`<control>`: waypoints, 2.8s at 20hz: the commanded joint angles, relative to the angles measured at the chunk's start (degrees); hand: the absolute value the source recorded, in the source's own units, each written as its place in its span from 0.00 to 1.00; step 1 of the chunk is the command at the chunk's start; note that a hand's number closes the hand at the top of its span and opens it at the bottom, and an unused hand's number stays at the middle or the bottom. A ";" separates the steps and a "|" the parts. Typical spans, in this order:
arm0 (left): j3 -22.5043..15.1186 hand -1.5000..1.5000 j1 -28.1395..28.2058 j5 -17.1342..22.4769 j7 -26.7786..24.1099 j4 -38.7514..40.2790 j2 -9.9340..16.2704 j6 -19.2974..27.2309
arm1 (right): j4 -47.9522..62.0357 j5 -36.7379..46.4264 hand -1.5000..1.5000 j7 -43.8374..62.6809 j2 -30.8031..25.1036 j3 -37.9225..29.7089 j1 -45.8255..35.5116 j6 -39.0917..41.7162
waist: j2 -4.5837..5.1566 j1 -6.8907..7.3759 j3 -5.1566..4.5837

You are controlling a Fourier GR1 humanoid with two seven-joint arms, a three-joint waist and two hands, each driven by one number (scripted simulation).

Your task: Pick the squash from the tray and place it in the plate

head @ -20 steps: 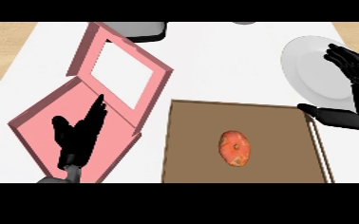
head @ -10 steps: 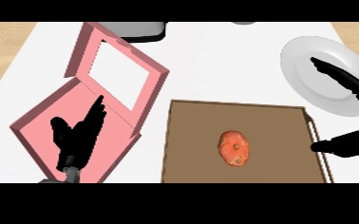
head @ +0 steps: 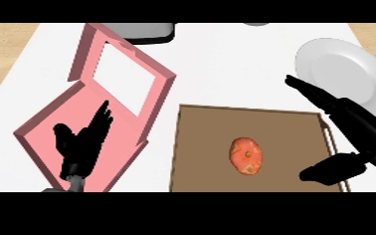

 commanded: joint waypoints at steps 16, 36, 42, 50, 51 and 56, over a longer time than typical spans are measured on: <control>3.21 0.50 0.77 -0.49 4.23 0.26 -1.51 -4.03 | 1.69 18.30 0.00 10.11 16.95 11.18 1.71 3.59 | 0.37 0.04 -0.27; 4.63 0.50 -2.48 -5.70 3.65 3.44 -5.41 -3.72 | 15.79 35.23 0.00 5.88 25.57 13.48 2.06 2.14 | 0.44 0.01 -0.27; 6.17 0.50 1.03 -4.44 -1.05 5.88 -4.74 -7.11 | 16.61 38.59 1.00 0.64 22.59 15.37 0.93 4.30 | 0.46 -0.05 -0.29; 5.85 0.50 -1.55 -6.68 5.62 1.82 -6.38 -5.25 | 16.21 44.99 1.00 -0.87 25.81 13.63 2.08 1.54 | 0.37 -0.11 -0.27; 5.60 0.50 0.76 -6.44 5.04 -0.51 -5.64 -6.07 | 16.29 45.30 1.00 -3.79 24.48 12.11 2.39 -2.07 | 0.36 -0.05 -0.26; 6.13 0.50 -1.66 -6.34 4.30 1.82 -6.42 -5.15 | 20.29 49.45 1.00 10.21 35.29 5.98 -3.60 -12.66 | 0.72 0.24 -0.27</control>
